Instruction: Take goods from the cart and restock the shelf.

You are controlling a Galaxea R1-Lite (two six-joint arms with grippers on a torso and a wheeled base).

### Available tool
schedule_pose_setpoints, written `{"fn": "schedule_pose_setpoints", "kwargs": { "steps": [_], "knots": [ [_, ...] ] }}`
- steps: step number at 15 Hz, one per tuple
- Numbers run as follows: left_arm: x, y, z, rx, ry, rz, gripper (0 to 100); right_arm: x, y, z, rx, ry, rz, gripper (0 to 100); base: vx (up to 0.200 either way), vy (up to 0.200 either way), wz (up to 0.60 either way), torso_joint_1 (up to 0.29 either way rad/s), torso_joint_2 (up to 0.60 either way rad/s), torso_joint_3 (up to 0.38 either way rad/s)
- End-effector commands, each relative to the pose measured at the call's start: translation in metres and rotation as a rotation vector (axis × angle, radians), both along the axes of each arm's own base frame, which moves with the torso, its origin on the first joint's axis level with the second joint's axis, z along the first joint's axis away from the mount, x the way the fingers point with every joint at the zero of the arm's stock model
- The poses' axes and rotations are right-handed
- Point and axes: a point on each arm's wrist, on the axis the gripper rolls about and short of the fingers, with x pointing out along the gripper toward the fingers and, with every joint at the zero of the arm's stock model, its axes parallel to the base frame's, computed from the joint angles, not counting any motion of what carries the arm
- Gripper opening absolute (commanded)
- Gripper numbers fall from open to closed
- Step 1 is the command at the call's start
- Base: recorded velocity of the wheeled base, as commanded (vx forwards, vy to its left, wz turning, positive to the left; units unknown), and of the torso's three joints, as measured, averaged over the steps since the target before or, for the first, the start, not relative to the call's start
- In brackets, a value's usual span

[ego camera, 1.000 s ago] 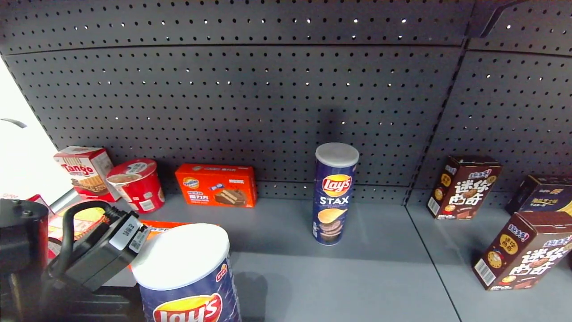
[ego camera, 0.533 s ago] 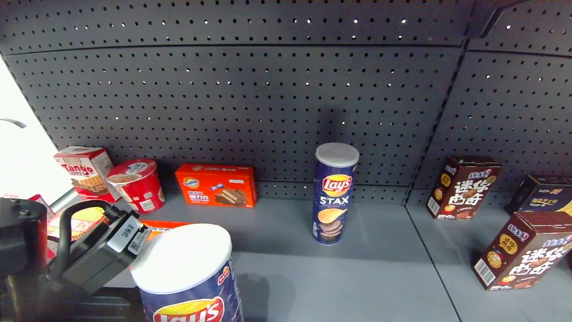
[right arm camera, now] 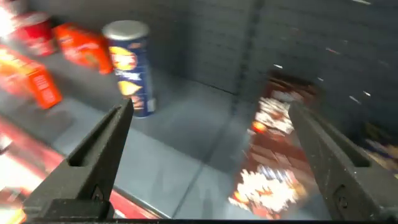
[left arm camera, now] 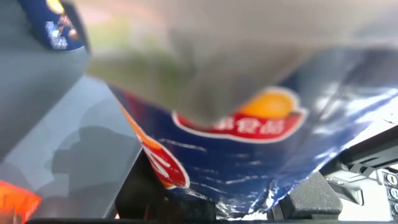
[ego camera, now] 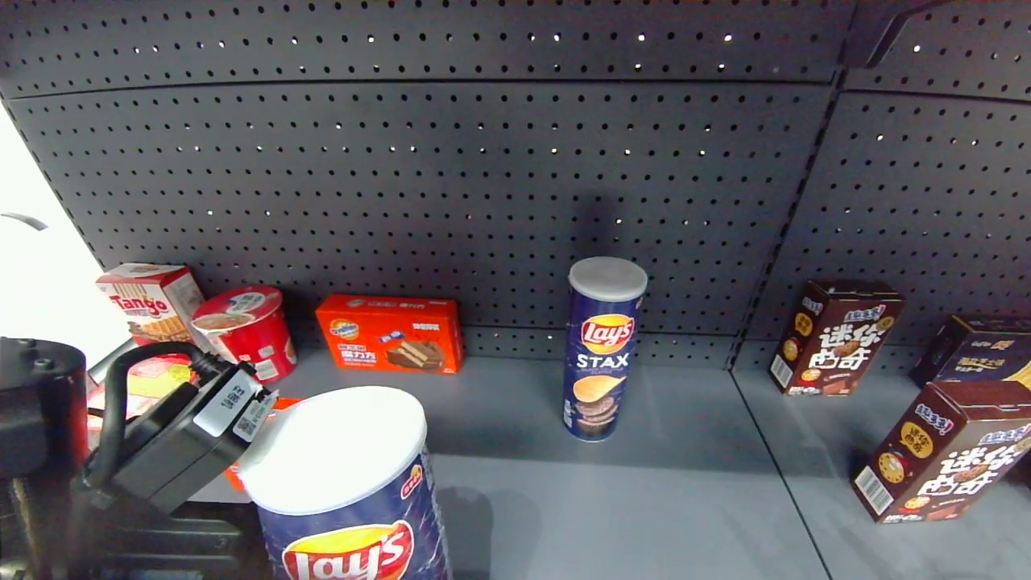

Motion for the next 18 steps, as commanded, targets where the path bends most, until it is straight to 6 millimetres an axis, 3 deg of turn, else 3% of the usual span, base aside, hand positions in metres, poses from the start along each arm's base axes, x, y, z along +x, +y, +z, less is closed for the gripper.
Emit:
{"fn": "schedule_pose_setpoints", "kwargs": {
  "steps": [1, 6, 14, 18],
  "knots": [
    [0.004, -0.005, 0.000, 0.004, 0.007, -0.012, 0, 0.043, 0.024, 0.012, -0.062, 0.087, 0.117, 100, 0.000, 0.000, 0.00, 0.000, 0.00, 0.000],
    [0.005, -0.006, 0.000, 0.006, 0.011, -0.015, 0, 0.085, 0.070, -0.002, -0.102, 0.098, 0.299, 100, 0.000, 0.000, 0.00, 0.000, 0.00, 0.000],
    [0.010, -0.009, 0.001, 0.007, 0.012, -0.015, 0, 0.132, 0.105, -0.036, -0.270, 0.124, 0.411, 100, 0.000, 0.000, 0.00, 0.000, 0.00, 0.000],
    [0.011, -0.010, 0.001, 0.006, 0.011, -0.017, 0, 0.140, 0.117, -0.045, -0.282, 0.153, 0.438, 100, 0.000, 0.000, 0.00, 0.000, 0.00, 0.000]
  ]
}}
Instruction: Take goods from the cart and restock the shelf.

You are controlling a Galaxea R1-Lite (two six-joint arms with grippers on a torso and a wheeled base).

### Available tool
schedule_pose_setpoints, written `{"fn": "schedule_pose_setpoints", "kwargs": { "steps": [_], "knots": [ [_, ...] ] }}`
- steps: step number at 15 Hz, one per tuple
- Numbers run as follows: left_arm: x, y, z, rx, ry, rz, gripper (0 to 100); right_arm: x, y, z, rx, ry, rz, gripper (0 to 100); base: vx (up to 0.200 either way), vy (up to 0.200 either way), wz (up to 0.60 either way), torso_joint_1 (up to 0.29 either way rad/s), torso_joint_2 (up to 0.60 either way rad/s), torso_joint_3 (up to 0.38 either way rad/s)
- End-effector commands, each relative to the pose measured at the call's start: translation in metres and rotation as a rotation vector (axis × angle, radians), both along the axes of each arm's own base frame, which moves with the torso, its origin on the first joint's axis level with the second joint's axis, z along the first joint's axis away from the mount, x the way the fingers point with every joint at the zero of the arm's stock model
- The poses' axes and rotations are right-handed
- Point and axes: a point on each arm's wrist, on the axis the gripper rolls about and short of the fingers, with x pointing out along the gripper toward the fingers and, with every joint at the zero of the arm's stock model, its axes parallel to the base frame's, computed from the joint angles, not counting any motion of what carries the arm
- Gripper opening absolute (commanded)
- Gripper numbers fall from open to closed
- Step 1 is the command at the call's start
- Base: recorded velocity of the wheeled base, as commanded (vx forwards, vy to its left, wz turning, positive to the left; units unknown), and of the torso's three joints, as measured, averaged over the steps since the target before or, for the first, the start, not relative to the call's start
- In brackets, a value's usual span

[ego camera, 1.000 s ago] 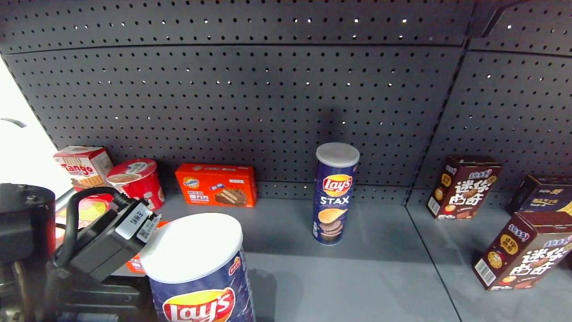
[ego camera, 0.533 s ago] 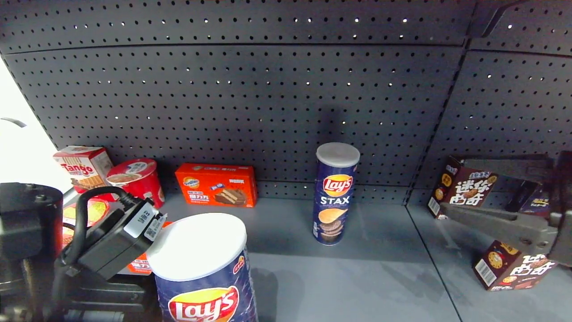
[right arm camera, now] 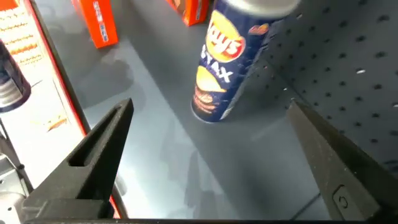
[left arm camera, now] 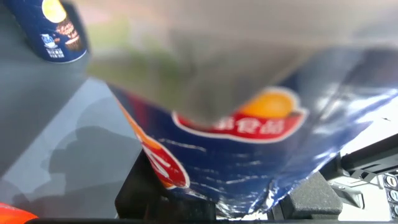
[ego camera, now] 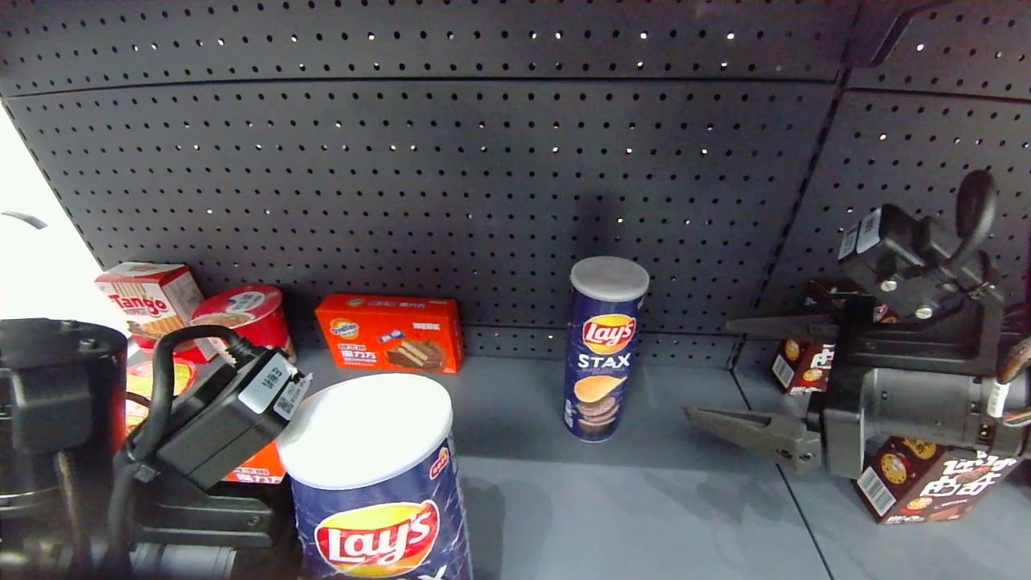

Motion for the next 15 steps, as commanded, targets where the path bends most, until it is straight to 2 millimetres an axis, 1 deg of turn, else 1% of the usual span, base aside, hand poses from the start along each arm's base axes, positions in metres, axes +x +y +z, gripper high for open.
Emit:
{"fn": "schedule_pose_setpoints", "kwargs": {
  "steps": [1, 4, 7, 9, 12, 15],
  "knots": [
    [0.000, 0.000, -0.001, 0.002, 0.003, 0.000, 0, 0.006, 0.005, -0.008, -0.020, 0.030, 0.004, 100, 0.000, 0.000, 0.00, 0.000, 0.00, 0.000],
    [0.000, 0.000, 0.000, -0.001, -0.001, -0.001, 0, 0.015, 0.011, -0.012, -0.027, 0.043, 0.002, 100, 0.000, 0.000, 0.00, 0.000, 0.00, 0.000],
    [0.001, -0.001, 0.001, -0.002, -0.004, -0.003, 0, 0.028, 0.017, -0.013, -0.025, 0.041, -0.006, 100, 0.000, 0.000, 0.00, 0.000, 0.00, 0.000],
    [0.003, -0.002, 0.006, -0.010, -0.017, -0.003, 0, 0.039, 0.024, -0.016, -0.020, 0.046, 0.010, 100, 0.000, 0.000, 0.00, 0.000, 0.00, 0.000],
    [0.003, -0.001, 0.007, -0.013, -0.022, 0.000, 0, 0.060, 0.025, -0.022, 0.025, 0.032, 0.061, 100, 0.000, 0.000, 0.00, 0.000, 0.00, 0.000],
    [0.003, -0.001, 0.007, -0.014, -0.024, 0.002, 0, 0.069, 0.022, -0.024, 0.048, 0.024, 0.088, 100, 0.000, 0.000, 0.00, 0.000, 0.00, 0.000]
  ]
}}
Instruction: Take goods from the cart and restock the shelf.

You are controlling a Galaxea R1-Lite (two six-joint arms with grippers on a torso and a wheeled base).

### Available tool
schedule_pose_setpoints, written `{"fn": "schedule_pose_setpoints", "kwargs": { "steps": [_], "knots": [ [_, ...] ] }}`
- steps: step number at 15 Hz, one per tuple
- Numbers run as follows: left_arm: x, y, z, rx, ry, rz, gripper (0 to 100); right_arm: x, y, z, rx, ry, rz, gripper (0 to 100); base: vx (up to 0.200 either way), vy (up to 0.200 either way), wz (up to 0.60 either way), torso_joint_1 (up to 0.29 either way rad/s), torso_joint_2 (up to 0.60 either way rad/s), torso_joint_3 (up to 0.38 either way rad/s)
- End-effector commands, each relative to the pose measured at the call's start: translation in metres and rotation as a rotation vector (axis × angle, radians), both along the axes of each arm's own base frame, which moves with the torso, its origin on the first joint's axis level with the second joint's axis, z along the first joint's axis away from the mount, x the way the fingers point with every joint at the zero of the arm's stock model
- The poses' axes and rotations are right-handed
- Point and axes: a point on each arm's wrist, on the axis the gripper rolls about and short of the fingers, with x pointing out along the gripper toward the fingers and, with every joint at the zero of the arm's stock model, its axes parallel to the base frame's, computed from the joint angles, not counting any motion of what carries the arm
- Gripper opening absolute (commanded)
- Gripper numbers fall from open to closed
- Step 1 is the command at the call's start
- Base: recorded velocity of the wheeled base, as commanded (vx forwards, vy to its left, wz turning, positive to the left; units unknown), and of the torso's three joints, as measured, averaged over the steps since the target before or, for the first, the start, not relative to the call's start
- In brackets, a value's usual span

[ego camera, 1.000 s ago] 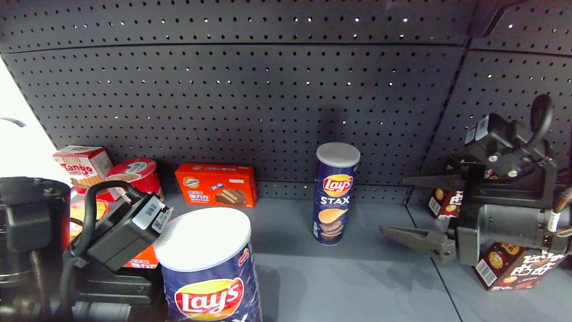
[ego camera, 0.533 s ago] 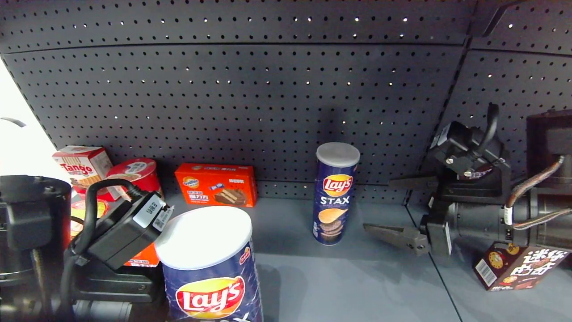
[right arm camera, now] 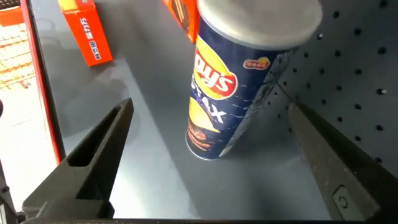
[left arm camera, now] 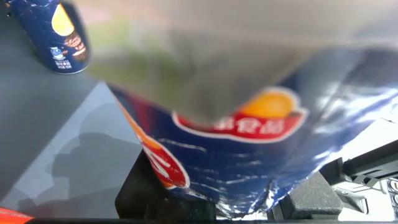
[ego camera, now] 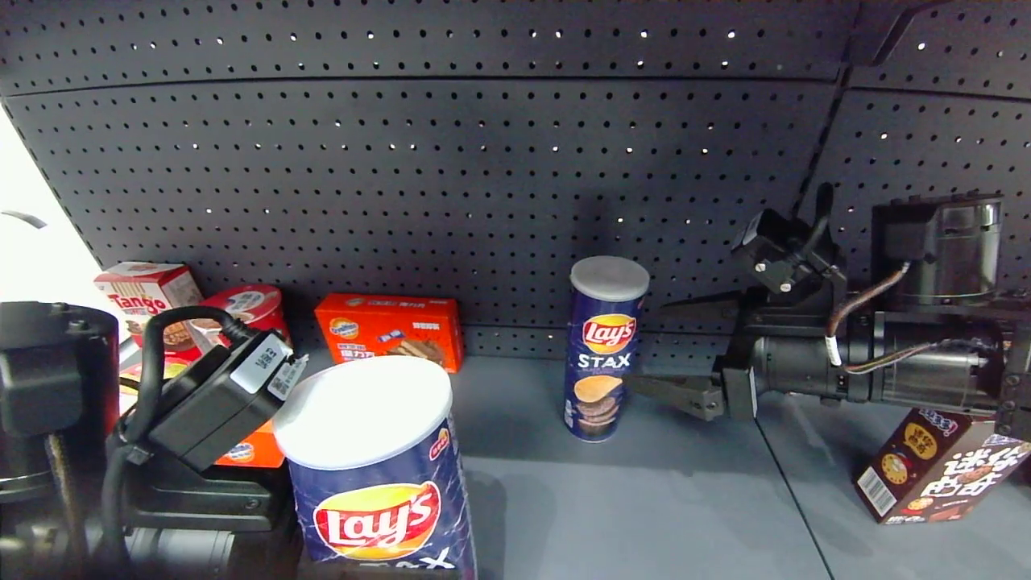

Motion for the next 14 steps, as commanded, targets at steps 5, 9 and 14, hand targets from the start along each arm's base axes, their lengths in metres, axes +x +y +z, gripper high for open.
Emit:
{"fn": "schedule_pose_setpoints", "kwargs": {
  "steps": [5, 9, 14],
  "knots": [
    [0.000, 0.000, -0.001, 0.002, 0.003, -0.001, 0, 0.018, 0.000, -0.012, 0.013, 0.028, 0.052, 100, 0.000, 0.000, 0.00, 0.000, 0.00, 0.000],
    [0.000, 0.001, -0.001, 0.002, 0.004, 0.004, 0, 0.034, 0.009, -0.025, 0.006, 0.052, 0.063, 100, 0.000, 0.000, 0.00, 0.000, 0.00, 0.000],
    [0.000, 0.001, -0.002, 0.003, 0.006, 0.005, 0, 0.053, 0.018, -0.041, -0.004, 0.082, 0.081, 100, 0.000, 0.000, 0.00, 0.000, 0.00, 0.000]
  ]
}}
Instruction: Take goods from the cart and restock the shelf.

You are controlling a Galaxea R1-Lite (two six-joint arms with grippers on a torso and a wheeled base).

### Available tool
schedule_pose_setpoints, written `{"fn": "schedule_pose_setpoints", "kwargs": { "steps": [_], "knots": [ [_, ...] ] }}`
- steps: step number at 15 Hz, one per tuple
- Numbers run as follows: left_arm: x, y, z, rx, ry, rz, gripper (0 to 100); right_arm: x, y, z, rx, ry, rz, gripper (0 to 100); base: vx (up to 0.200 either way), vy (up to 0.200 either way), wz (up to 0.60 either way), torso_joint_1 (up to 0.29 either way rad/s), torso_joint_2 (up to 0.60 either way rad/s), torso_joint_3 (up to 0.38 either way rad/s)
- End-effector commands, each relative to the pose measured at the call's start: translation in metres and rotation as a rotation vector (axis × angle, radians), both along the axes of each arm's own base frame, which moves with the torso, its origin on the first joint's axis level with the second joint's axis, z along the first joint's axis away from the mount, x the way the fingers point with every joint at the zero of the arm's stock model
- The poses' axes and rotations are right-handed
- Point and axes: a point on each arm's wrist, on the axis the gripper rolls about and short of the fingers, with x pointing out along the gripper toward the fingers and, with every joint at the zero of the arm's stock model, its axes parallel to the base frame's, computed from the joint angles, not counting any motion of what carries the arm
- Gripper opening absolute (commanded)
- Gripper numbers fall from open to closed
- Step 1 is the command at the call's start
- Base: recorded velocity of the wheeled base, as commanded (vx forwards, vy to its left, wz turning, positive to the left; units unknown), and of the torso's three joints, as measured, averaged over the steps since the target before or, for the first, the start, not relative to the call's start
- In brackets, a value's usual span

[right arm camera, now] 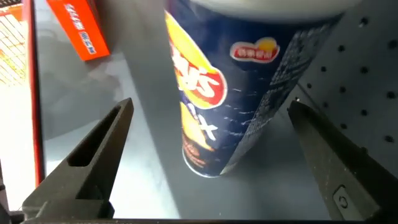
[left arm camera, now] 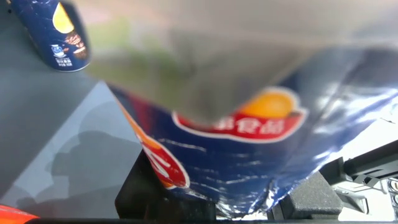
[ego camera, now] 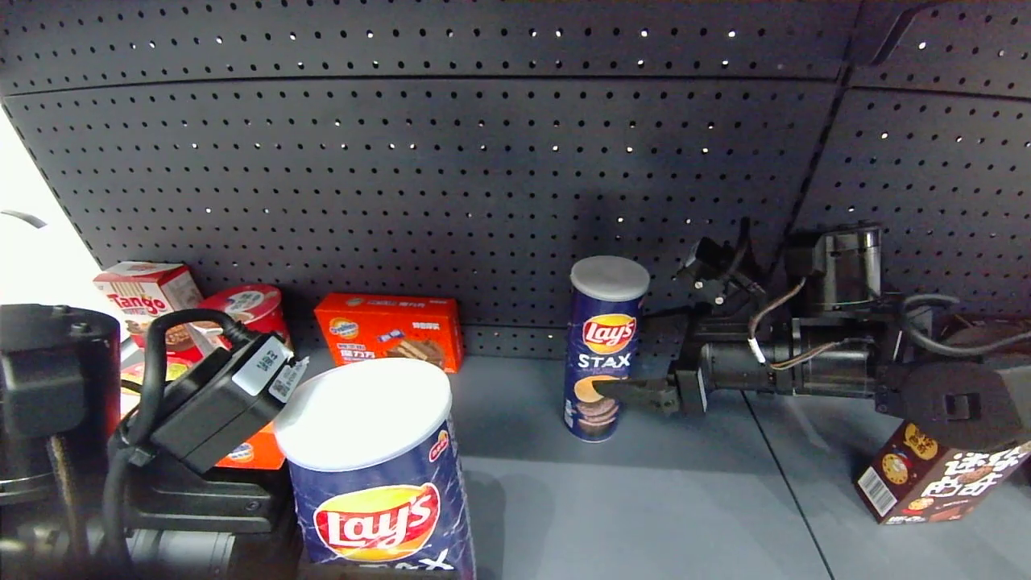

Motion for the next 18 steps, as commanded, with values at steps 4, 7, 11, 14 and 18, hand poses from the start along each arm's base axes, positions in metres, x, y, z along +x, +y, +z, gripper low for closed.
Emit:
{"fn": "schedule_pose_setpoints", "kwargs": {
  "steps": [4, 7, 11, 14, 18],
  "knots": [
    [0.000, 0.000, -0.001, 0.002, 0.003, 0.000, 0, 0.020, 0.011, -0.021, -0.019, 0.037, 0.002, 100, 0.000, 0.000, 0.00, 0.000, 0.00, 0.000],
    [-0.001, 0.000, -0.003, 0.006, 0.010, 0.000, 0, 0.027, 0.014, -0.026, -0.022, 0.041, 0.002, 100, 0.000, 0.000, 0.00, 0.000, 0.00, 0.000],
    [-0.001, 0.001, -0.003, 0.006, 0.010, 0.000, 0, 0.034, 0.018, -0.032, -0.027, 0.049, -0.001, 100, 0.000, 0.000, 0.00, 0.000, 0.00, 0.000],
    [-0.001, 0.001, -0.003, 0.006, 0.010, 0.003, 0, 0.037, 0.020, -0.035, -0.033, 0.053, -0.005, 100, 0.000, 0.000, 0.00, 0.000, 0.00, 0.000],
    [-0.001, 0.001, -0.003, 0.007, 0.011, 0.003, 0, 0.036, 0.019, -0.039, -0.041, 0.065, -0.009, 100, 0.000, 0.000, 0.00, 0.000, 0.00, 0.000]
  ]
}}
